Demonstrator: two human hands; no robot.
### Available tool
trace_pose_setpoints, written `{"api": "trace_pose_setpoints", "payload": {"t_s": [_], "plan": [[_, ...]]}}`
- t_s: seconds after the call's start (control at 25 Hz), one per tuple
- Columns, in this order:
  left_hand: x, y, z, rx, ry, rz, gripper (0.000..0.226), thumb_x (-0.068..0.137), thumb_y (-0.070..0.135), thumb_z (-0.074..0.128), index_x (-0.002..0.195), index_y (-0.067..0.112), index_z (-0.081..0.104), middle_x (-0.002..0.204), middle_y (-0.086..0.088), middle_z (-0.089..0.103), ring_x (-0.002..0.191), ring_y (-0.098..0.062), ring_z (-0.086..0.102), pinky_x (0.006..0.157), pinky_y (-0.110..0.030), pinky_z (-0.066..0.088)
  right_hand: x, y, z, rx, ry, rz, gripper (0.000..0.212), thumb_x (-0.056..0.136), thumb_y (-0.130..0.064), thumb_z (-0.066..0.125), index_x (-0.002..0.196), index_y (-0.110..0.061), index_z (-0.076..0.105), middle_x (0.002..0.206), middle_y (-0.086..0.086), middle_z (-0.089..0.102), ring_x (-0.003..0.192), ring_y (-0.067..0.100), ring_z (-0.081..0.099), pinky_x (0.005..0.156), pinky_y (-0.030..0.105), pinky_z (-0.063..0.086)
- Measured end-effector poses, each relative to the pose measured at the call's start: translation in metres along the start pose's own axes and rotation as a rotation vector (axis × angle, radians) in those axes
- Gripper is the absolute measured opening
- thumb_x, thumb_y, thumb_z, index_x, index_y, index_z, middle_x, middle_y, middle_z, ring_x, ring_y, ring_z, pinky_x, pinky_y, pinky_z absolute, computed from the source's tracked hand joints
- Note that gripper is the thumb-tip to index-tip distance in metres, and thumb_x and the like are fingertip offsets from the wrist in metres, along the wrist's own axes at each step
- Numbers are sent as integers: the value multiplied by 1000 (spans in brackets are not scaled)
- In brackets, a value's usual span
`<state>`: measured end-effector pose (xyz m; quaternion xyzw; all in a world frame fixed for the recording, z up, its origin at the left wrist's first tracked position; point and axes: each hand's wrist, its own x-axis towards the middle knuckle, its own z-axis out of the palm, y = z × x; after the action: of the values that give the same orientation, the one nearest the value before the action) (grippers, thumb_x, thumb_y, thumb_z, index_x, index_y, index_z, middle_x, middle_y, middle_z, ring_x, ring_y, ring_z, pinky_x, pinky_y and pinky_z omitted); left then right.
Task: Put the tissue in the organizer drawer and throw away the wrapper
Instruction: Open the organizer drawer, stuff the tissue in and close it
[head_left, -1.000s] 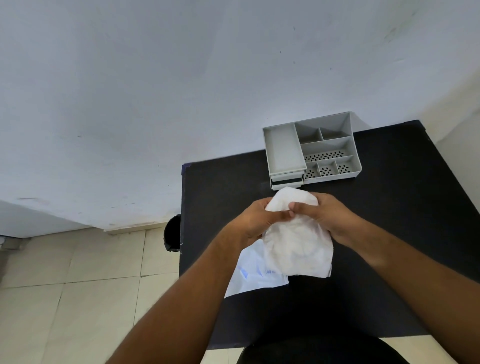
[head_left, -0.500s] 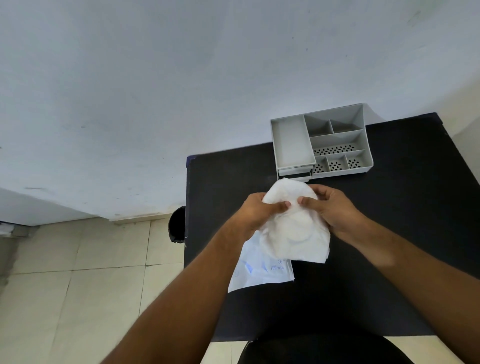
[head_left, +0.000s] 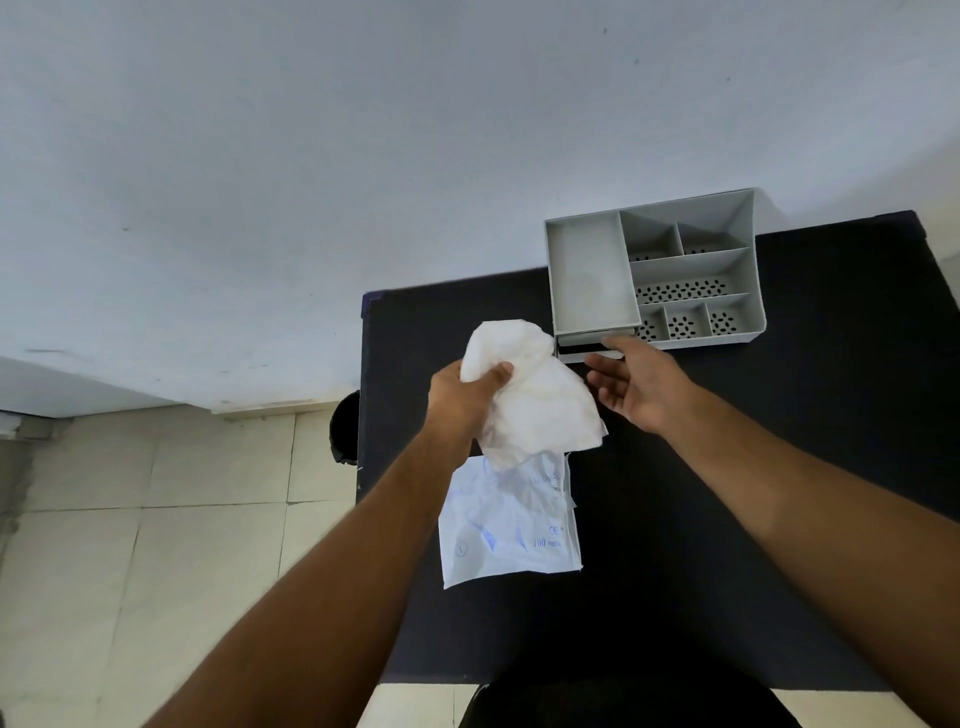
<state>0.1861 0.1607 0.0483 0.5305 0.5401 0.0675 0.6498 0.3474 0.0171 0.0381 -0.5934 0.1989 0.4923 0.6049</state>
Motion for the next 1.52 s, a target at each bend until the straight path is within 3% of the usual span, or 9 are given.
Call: {"api": "trace_pose_setpoints", "payload": {"t_s": [0.2,0.4,0.64,0.88,1.28,1.52], "plan": [[14,-4,-6,6,49,-4,29,82,31,82,107,20,72,99,-1,77,91,-24,74,80,-51,62,16,-1,8,45,35,36,17,92,-25,61,107,-16,63,78,0,66,63,14,56,57,28,44],[17,-7,-8,5,40,-31,20,84,32,81,100,26,71,97,2,76,90,-22,74,77,-51,62,9,16,3,52,77,38,8,92,-27,63,91,-19,64,70,-2,61,58,13,52,55,28,41],[8,-25,-25,47,-143,-35,33,82,34,83,109,18,73,104,-3,78,98,-26,75,84,-47,62,-17,66,-22,-2,126,36,13,92,-30,64,97,-18,65,66,-2,59,52,13,48,53,28,38],[-8,-43,-37,80,-175,-51,39,79,33,85,111,14,73,104,-6,78,97,-25,75,89,-48,60,-35,94,-35,-57,132,46,24,91,-30,65,108,-12,65,69,0,59,53,14,49,52,28,40],[-28,-43,-30,59,-213,-31,34,81,29,84,109,13,73,103,-6,79,96,-25,76,84,-42,62,-42,111,-43,-165,170,45,14,88,-27,61,95,-15,64,72,0,60,56,15,50,54,29,42],[-31,-42,-19,69,-233,-24,36,81,30,84,110,12,73,104,-6,78,96,-24,75,85,-42,62,-45,112,-50,-163,157,70,20,90,-30,62,102,-14,68,77,1,67,57,15,53,55,29,43]]}}
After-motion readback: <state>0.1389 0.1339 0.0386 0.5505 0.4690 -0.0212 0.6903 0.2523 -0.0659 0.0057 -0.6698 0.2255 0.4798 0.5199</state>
